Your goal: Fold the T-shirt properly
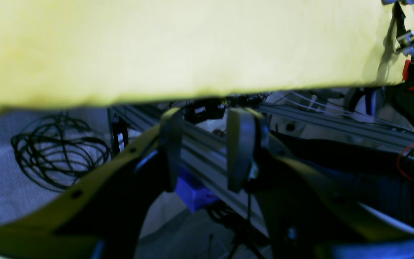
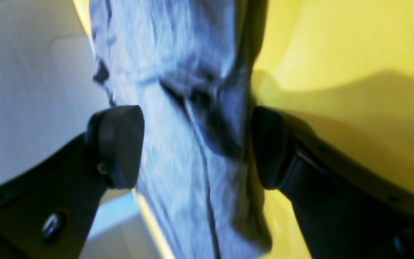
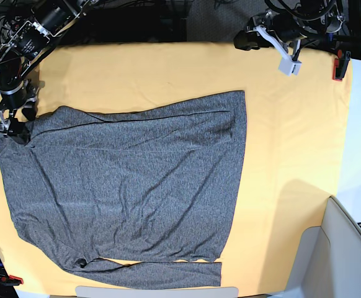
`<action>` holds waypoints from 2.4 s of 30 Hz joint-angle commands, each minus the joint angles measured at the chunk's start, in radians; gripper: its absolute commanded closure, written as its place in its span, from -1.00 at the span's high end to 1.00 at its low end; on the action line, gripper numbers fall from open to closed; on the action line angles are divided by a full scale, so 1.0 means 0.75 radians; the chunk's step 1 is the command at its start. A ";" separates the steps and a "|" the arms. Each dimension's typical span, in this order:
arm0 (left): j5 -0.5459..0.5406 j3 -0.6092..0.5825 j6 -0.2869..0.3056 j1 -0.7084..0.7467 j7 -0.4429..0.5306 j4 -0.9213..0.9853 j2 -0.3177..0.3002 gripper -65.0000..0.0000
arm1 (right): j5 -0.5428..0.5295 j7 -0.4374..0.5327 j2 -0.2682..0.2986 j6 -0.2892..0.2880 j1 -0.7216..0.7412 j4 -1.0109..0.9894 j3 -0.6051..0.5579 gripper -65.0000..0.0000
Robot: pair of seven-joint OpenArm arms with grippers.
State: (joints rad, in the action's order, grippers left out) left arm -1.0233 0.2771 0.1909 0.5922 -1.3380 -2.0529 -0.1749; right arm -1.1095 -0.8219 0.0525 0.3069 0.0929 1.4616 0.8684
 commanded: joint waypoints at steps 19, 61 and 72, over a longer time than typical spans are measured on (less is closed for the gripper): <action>-0.028 0.006 0.002 -0.036 -0.011 -0.020 -0.034 -0.37 | 0.057 0.035 0.052 0.011 0.098 -0.119 0.003 -0.07; -0.279 -0.129 0.006 -0.864 -0.030 0.938 -0.089 -0.22 | 0.144 0.027 0.031 0.005 0.121 -0.117 -0.064 -1.00; -0.271 -0.217 0.002 -0.897 0.028 0.977 -0.054 -0.23 | 0.142 0.027 0.031 0.005 0.119 -0.117 -0.064 -1.00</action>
State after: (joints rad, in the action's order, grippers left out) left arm -1.2087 0.1116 0.1986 -0.0654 -1.3125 -1.3170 -0.2108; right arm -0.9901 -0.7986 0.0708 0.3145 0.1745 1.3659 0.8211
